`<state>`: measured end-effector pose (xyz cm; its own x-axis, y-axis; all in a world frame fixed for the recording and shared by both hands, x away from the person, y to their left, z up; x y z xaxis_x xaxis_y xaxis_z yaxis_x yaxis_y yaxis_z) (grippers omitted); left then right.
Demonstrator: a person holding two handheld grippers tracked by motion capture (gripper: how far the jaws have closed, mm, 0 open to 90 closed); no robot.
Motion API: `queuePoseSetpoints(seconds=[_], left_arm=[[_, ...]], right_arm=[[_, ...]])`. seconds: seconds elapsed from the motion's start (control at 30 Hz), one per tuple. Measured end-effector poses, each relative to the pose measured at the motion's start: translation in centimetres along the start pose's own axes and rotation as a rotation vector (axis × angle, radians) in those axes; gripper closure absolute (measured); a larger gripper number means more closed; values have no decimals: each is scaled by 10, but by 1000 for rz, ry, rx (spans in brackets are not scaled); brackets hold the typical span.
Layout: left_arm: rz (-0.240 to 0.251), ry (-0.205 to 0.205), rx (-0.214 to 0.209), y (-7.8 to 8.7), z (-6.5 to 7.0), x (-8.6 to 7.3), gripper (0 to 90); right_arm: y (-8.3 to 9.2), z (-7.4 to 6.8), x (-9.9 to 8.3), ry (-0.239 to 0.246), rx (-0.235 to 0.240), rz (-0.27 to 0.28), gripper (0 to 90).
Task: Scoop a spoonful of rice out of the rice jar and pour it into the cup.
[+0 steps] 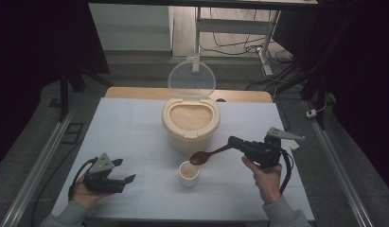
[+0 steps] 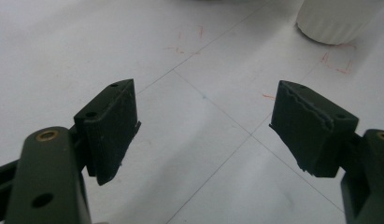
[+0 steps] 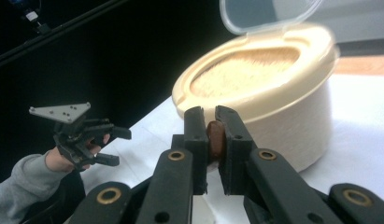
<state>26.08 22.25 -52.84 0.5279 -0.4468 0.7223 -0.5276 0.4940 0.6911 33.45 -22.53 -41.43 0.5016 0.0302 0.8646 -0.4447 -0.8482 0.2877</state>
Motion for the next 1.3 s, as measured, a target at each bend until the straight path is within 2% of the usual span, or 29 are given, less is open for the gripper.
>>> queuePoseSetpoints(seconds=[0.3, 0.47, 0.57, 0.8, 1.3], left_arm=[[-2, 0, -2, -1, 0, 1, 226], [-5, 0, -1, -2, 0, 0, 226], [-5, 1, -1, -2, -1, 0, 226], [-7, 0, 1, -2, 0, 1, 226], [-8, 1, 1, -3, -1, 0, 226]], right_arm=[[29, 4, 15, 4, -22, -2, 831], [34, 11, 12, -9, -23, -49, 830], [36, 15, 10, -14, -13, -112, 830], [32, 16, 3, -14, 5, -227, 830], [12, 9, -6, -9, 88, -359, 830]])
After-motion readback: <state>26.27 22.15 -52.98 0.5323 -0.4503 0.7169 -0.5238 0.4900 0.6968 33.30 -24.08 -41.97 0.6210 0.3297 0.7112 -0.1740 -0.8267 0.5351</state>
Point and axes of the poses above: each handheld gripper's, and its own axes: y roughly backward along the jaws, x roughly out of its top, z roughly to its right, the point moved 3 cm from there along -y, roughly forward along the jaws, and after that the axes turned 4 degrees about -z, right-handed, at the moved point
